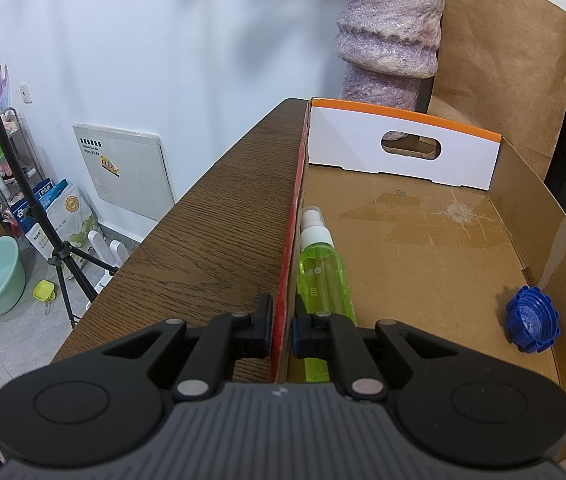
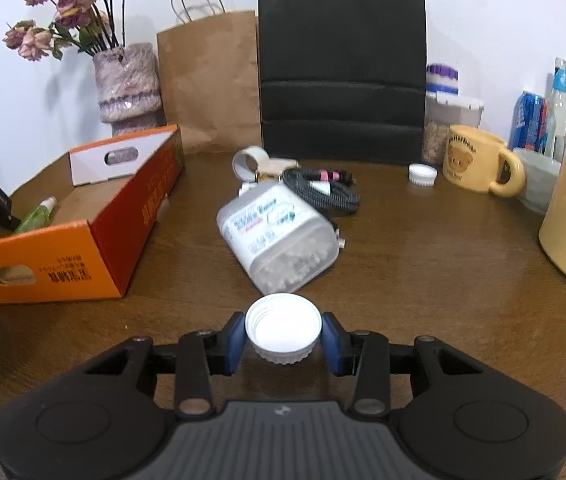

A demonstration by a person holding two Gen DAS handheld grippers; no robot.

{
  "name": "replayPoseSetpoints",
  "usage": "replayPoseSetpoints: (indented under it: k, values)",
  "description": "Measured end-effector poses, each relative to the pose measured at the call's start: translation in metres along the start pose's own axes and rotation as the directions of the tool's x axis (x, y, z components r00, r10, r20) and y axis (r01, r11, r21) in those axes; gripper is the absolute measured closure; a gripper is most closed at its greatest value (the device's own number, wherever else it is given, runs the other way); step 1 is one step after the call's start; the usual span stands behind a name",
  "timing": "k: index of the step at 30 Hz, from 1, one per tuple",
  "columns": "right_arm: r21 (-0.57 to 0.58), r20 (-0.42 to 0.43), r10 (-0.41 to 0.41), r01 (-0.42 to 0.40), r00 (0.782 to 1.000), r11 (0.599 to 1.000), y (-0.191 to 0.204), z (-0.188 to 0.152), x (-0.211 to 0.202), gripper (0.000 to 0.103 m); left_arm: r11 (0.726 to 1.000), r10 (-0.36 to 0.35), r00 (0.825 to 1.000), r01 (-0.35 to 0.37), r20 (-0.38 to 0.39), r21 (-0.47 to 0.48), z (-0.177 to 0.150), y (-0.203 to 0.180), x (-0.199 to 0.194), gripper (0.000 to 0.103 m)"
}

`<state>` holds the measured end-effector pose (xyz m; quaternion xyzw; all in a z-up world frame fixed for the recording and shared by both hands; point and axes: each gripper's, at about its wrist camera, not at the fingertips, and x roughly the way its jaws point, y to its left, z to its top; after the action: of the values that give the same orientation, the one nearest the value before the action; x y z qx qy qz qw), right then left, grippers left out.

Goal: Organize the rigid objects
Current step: 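Carry the white cap over the orange box and open the right gripper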

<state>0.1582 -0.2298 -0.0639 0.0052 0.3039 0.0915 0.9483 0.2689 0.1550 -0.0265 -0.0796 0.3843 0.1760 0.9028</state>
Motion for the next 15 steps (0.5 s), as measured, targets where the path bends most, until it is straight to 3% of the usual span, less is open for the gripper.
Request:
replayPoseSetpoints:
  k: [15]
  values:
    - [-0.04, 0.145, -0.003, 0.009, 0.989, 0.999, 0.006, 0.041, -0.006, 0.064, 1.0, 0.0, 1.0, 0.0, 0.0, 0.0, 0.0, 0.0, 0.0, 0.093]
